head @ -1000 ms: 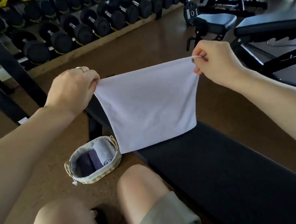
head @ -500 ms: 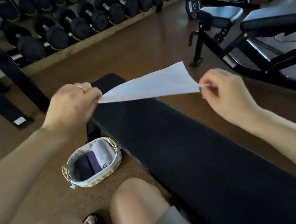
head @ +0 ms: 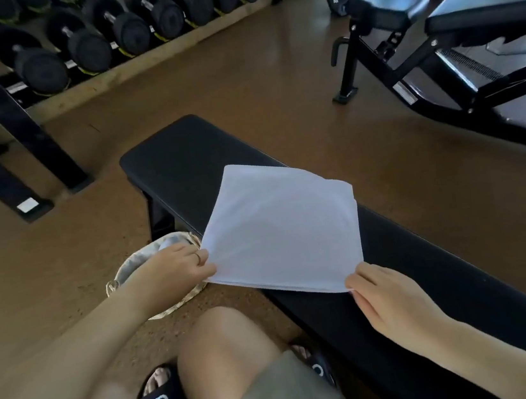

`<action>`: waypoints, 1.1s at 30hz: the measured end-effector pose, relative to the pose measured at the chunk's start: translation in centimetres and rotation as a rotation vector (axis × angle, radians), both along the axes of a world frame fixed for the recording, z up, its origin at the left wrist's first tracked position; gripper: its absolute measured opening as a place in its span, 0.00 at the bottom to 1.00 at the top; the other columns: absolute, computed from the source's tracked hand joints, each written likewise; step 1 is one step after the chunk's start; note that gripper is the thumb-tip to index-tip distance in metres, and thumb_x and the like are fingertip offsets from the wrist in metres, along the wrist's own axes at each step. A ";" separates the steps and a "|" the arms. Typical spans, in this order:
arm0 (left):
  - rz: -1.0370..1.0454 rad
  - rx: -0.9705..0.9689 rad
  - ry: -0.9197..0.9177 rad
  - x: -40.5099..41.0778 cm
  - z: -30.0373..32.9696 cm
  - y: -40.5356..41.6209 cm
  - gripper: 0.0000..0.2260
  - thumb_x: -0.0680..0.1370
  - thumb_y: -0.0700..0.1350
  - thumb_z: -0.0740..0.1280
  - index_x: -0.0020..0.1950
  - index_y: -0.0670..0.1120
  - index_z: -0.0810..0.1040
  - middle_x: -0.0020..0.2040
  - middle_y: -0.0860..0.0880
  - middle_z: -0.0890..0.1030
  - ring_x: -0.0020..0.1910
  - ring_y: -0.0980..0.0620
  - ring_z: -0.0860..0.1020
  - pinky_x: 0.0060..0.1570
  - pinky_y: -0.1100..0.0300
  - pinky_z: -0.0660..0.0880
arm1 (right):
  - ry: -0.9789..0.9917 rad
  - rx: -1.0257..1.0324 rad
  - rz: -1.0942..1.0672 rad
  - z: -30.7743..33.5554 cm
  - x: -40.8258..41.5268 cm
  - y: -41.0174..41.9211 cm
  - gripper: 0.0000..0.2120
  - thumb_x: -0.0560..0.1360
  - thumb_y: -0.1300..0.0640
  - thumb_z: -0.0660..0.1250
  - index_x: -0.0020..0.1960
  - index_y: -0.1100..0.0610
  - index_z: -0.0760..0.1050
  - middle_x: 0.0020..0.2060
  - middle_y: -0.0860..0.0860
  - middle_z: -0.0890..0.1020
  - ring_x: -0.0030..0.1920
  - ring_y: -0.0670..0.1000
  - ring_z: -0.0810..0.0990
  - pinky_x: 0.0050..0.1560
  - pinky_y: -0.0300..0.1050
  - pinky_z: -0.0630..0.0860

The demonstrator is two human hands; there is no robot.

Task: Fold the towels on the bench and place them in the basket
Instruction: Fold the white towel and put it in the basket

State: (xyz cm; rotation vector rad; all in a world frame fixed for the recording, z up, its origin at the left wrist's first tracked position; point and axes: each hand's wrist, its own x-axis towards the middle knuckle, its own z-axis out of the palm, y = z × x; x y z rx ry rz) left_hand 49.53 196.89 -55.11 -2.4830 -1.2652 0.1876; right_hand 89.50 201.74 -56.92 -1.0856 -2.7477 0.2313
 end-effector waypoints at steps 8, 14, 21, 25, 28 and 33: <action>0.065 -0.041 0.037 1.0 0.0 0.4 0.13 0.65 0.32 0.53 0.34 0.46 0.74 0.31 0.49 0.72 0.24 0.48 0.70 0.27 0.57 0.66 | -0.110 -0.212 0.029 1.7 -1.3 -1.5 0.04 0.79 0.57 0.65 0.47 0.49 0.74 0.41 0.43 0.71 0.33 0.47 0.72 0.34 0.39 0.70; 0.131 -0.038 0.028 1.5 -0.7 0.8 0.11 0.62 0.32 0.57 0.36 0.43 0.75 0.31 0.45 0.73 0.22 0.47 0.71 0.21 0.56 0.67 | -0.186 -0.390 0.068 3.0 -1.8 0.0 0.04 0.79 0.56 0.60 0.47 0.48 0.69 0.42 0.44 0.72 0.41 0.48 0.75 0.37 0.37 0.67; 0.430 -0.160 0.017 2.9 -1.0 1.4 0.15 0.63 0.34 0.76 0.45 0.44 0.76 0.40 0.45 0.75 0.27 0.46 0.77 0.23 0.60 0.64 | -0.150 -0.649 0.032 3.8 -2.2 -0.5 0.04 0.76 0.50 0.68 0.45 0.48 0.74 0.41 0.43 0.78 0.41 0.43 0.77 0.40 0.35 0.72; 0.980 -0.267 -0.471 3.7 -1.9 1.4 0.16 0.77 0.39 0.67 0.64 0.43 0.70 0.63 0.42 0.73 0.53 0.41 0.79 0.41 0.54 0.73 | 0.211 -0.611 -0.348 3.7 -1.4 6.0 0.05 0.75 0.47 0.72 0.47 0.47 0.79 0.42 0.44 0.82 0.45 0.45 0.81 0.41 0.35 0.73; 1.383 -0.374 -1.163 4.3 -1.7 1.8 0.21 0.78 0.35 0.65 0.70 0.37 0.65 0.61 0.36 0.77 0.56 0.35 0.80 0.54 0.44 0.80 | 0.243 -0.388 -0.653 3.2 -0.8 11.5 0.20 0.77 0.49 0.69 0.67 0.52 0.72 0.59 0.52 0.78 0.59 0.55 0.78 0.54 0.49 0.75; 1.518 -0.490 -1.845 6.3 -0.6 2.2 0.09 0.80 0.40 0.64 0.57 0.45 0.67 0.57 0.39 0.79 0.51 0.40 0.83 0.53 0.45 0.82 | 0.297 -0.706 -0.889 1.7 -0.7 14.7 0.32 0.80 0.46 0.68 0.79 0.54 0.61 0.74 0.55 0.71 0.72 0.59 0.71 0.68 0.55 0.70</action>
